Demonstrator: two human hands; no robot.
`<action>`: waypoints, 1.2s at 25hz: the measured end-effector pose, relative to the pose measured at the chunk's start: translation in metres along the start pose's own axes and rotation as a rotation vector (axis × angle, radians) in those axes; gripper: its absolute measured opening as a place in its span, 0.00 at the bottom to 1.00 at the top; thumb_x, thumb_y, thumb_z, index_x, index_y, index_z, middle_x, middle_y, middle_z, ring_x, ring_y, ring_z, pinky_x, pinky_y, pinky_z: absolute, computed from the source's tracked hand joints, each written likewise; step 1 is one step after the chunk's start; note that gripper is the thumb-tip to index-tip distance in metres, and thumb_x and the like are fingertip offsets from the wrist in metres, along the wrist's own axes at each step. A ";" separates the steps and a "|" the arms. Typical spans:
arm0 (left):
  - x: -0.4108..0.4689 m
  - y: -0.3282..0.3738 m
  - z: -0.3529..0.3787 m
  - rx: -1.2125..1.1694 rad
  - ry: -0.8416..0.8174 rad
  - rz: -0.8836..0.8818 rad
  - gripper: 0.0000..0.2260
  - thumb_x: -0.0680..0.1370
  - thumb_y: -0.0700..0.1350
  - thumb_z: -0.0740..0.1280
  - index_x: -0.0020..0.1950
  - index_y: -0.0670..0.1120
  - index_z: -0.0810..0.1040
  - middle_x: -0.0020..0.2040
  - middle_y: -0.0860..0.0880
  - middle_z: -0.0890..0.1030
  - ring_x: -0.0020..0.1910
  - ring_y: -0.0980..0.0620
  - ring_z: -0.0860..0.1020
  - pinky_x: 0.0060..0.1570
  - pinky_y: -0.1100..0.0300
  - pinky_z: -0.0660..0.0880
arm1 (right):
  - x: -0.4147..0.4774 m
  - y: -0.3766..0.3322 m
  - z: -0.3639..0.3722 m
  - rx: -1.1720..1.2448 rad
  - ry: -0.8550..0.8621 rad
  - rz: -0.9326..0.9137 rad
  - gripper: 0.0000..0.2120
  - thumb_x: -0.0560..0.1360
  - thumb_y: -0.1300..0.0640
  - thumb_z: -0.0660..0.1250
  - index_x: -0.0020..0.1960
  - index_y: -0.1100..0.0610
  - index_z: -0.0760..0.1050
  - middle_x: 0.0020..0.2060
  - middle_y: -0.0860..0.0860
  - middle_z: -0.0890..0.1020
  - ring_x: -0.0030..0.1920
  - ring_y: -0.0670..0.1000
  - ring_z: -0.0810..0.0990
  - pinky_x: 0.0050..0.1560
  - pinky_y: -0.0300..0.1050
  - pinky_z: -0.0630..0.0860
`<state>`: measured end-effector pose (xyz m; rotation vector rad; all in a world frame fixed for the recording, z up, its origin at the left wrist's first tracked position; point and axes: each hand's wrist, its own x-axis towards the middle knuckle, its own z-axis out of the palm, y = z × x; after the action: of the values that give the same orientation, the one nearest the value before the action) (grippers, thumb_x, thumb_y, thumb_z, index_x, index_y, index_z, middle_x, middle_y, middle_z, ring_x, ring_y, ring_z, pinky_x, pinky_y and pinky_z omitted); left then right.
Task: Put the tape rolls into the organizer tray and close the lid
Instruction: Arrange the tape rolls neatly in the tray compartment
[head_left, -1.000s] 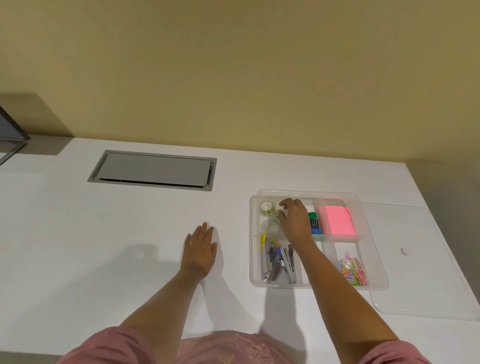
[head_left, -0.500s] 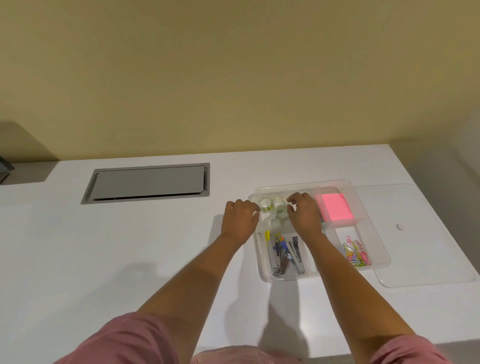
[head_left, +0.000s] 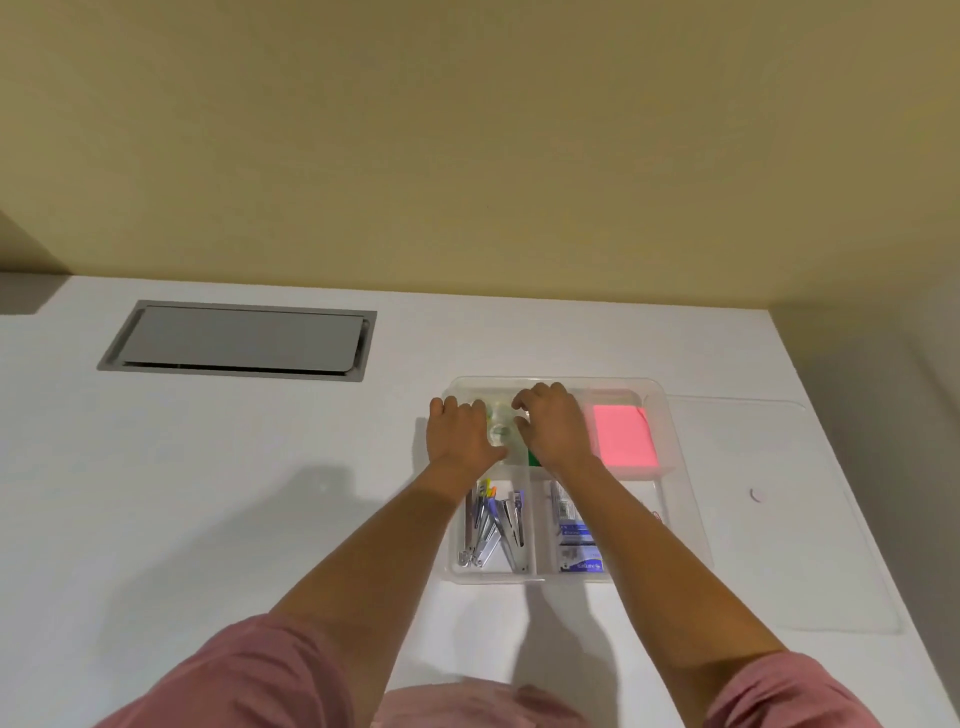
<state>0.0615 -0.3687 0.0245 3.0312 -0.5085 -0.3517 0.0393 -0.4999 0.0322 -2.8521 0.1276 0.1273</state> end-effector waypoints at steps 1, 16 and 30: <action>0.000 0.002 0.002 0.015 0.000 -0.014 0.25 0.70 0.63 0.67 0.58 0.47 0.74 0.52 0.47 0.82 0.57 0.46 0.73 0.60 0.53 0.62 | 0.003 0.001 0.001 -0.045 -0.006 -0.043 0.13 0.77 0.58 0.63 0.60 0.56 0.76 0.57 0.53 0.80 0.59 0.56 0.74 0.58 0.47 0.69; 0.002 -0.001 0.005 0.191 -0.013 0.029 0.20 0.72 0.62 0.67 0.53 0.47 0.80 0.50 0.48 0.82 0.59 0.47 0.71 0.62 0.54 0.62 | 0.021 -0.020 0.007 -0.302 -0.072 -0.134 0.13 0.75 0.64 0.60 0.57 0.58 0.75 0.52 0.55 0.82 0.58 0.58 0.73 0.63 0.49 0.63; 0.006 -0.016 -0.003 0.016 0.058 0.038 0.17 0.76 0.32 0.60 0.59 0.47 0.77 0.56 0.47 0.80 0.57 0.46 0.74 0.61 0.55 0.62 | 0.013 -0.023 0.004 -0.440 -0.216 -0.185 0.14 0.75 0.65 0.63 0.56 0.53 0.80 0.53 0.50 0.83 0.60 0.54 0.73 0.66 0.47 0.62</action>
<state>0.0730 -0.3561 0.0245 3.0324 -0.5670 -0.2586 0.0547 -0.4775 0.0338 -3.2376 -0.2377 0.4755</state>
